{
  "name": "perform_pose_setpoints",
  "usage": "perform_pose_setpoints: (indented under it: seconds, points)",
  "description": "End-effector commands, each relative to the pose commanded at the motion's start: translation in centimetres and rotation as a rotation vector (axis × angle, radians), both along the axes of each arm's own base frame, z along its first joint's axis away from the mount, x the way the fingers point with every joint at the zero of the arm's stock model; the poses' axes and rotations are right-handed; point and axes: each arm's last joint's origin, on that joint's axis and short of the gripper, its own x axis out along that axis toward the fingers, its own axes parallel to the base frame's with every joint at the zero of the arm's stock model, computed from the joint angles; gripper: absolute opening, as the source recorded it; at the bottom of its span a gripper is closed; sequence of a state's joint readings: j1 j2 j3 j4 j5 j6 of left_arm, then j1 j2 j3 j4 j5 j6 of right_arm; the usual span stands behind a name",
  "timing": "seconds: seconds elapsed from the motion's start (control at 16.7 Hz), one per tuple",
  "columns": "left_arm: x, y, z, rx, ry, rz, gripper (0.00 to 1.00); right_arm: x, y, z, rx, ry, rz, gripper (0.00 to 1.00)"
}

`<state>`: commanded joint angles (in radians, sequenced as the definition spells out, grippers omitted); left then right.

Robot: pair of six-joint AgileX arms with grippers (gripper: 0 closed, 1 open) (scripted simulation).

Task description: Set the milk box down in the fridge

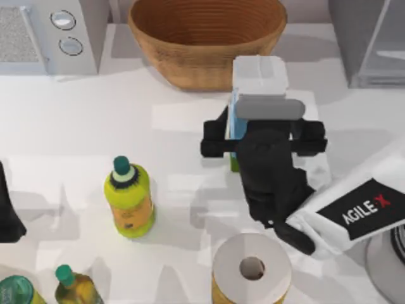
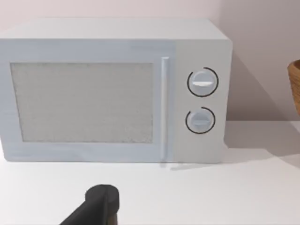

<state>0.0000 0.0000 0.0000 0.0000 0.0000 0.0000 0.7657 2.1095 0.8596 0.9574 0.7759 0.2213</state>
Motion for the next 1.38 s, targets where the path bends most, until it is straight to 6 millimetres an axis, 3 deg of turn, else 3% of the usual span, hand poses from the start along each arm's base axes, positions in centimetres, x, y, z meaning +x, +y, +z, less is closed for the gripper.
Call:
perform_pose_setpoints:
  seconds: [0.18, 0.48, 1.26, 1.38]
  points:
    - [0.0, 0.0, 0.0, 0.0, 0.0, 0.0, 1.0, 1.2, 0.4, -1.1, -0.003, 0.001, 0.001, 1.0]
    - [0.0, 0.0, 0.0, 0.0, 0.0, 0.0, 1.0, 1.2, 0.5, -1.4, -0.005, 0.0, 0.001, 1.0]
    - [0.0, 0.0, 0.0, 0.0, 0.0, 0.0, 1.0, 1.2, 0.5, -1.4, -0.005, 0.0, 0.001, 0.02]
    - [0.0, 0.0, 0.0, 0.0, 0.0, 0.0, 1.0, 1.2, 0.5, -1.4, -0.005, 0.0, 0.001, 0.0]
